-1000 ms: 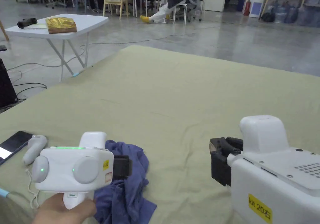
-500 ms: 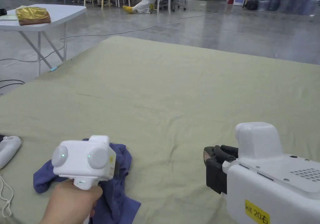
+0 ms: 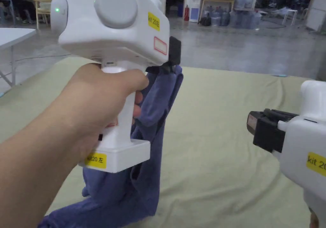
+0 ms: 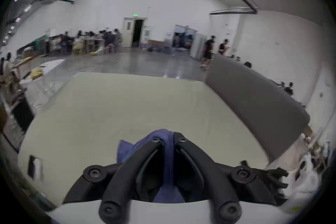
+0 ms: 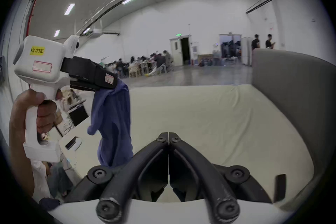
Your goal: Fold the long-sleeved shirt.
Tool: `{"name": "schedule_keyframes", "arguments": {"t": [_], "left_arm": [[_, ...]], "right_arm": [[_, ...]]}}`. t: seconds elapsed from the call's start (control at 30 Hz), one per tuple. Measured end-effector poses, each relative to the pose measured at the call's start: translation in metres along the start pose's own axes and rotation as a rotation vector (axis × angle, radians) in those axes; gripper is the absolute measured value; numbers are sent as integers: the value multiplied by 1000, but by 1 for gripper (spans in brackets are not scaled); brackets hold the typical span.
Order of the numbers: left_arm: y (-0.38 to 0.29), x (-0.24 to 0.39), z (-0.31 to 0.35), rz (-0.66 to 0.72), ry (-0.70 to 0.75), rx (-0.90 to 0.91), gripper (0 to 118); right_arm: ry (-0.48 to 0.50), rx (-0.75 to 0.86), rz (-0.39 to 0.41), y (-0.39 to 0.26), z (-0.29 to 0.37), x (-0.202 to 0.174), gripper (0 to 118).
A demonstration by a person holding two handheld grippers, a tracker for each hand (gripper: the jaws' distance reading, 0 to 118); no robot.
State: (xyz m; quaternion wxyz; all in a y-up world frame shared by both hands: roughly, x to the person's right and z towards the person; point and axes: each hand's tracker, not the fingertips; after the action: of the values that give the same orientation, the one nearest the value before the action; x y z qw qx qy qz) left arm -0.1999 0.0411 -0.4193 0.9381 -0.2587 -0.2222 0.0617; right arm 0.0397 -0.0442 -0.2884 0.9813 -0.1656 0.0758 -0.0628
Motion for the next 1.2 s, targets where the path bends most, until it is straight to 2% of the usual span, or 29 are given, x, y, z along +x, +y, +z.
{"name": "schedule_keyframes", "arguments": {"t": [0.13, 0.2, 0.27, 0.33, 0.4, 0.43, 0.47, 0.5, 0.53, 0.57, 0.67, 0.77, 0.8, 0.9, 0.93, 0.97, 1.0, 1.03, 1.1, 1.2], "left_arm": [[4, 69, -41, -15, -158, -7, 2], [-7, 95, -70, -21, -204, -48, 2], [-34, 113, -104, 1, -213, -103, 2], [-80, 128, -149, -31, -154, -215, 2], [-135, 131, -196, -33, -116, -349, 2], [-165, 132, -219, 4, -125, -406, 6], [-192, 128, -236, 55, -139, -461, 29], [-216, 123, -248, 83, -123, -530, 89], [-235, 122, -257, 98, -132, -608, 113], [-245, 117, -257, 103, -139, -642, 117], [-225, 94, -228, 163, -180, -493, 116], [-191, 64, -172, 165, -184, -309, 115], [-185, 51, -151, 143, -167, -287, 112], [-191, 21, -101, 10, 38, -286, 101], [-203, 14, -91, -38, 121, -274, 72], [-217, 8, -87, -79, 198, -303, 24], [-234, -1, -84, -103, 265, -387, 0], [-245, -9, -86, -99, 260, -441, 0], [-266, -22, -89, 9, 127, -511, 0], [-259, -32, -100, 118, 84, -489, 0]], "right_arm": [[-102, 85, -44, 16, 39, 42, 0], [-148, 102, -37, 18, 53, 58, 0], [-193, 100, -13, 14, 61, 69, 0], [-214, 75, 7, 2, 62, 80, 0], [-217, 46, 2, -11, 59, 91, 0], [-218, 20, -8, -17, 57, 95, 0], [-217, 1, -16, -23, 55, 99, 0], [-215, -19, -17, -29, 52, 102, 0], [-212, -40, -15, -34, 48, 105, 0], [-209, -56, -13, -37, 46, 107, 0], [-197, -63, -22, -43, 45, 113, 0], [-172, -56, -53, -47, 45, 116, 0], [-166, -57, -64, -49, 45, 116, 0], [-153, -93, -90, -64, 39, 111, 0], [-150, -123, -96, -71, 35, 108, 0], [-149, -156, -98, -77, 31, 105, 0], [-147, -192, -96, -84, 26, 101, 0], [-143, -211, -96, -90, 21, 98, 0], [-120, -247, -90, -99, 11, 93, 0], [-115, -259, -91, -102, 5, 89, 0]]}}
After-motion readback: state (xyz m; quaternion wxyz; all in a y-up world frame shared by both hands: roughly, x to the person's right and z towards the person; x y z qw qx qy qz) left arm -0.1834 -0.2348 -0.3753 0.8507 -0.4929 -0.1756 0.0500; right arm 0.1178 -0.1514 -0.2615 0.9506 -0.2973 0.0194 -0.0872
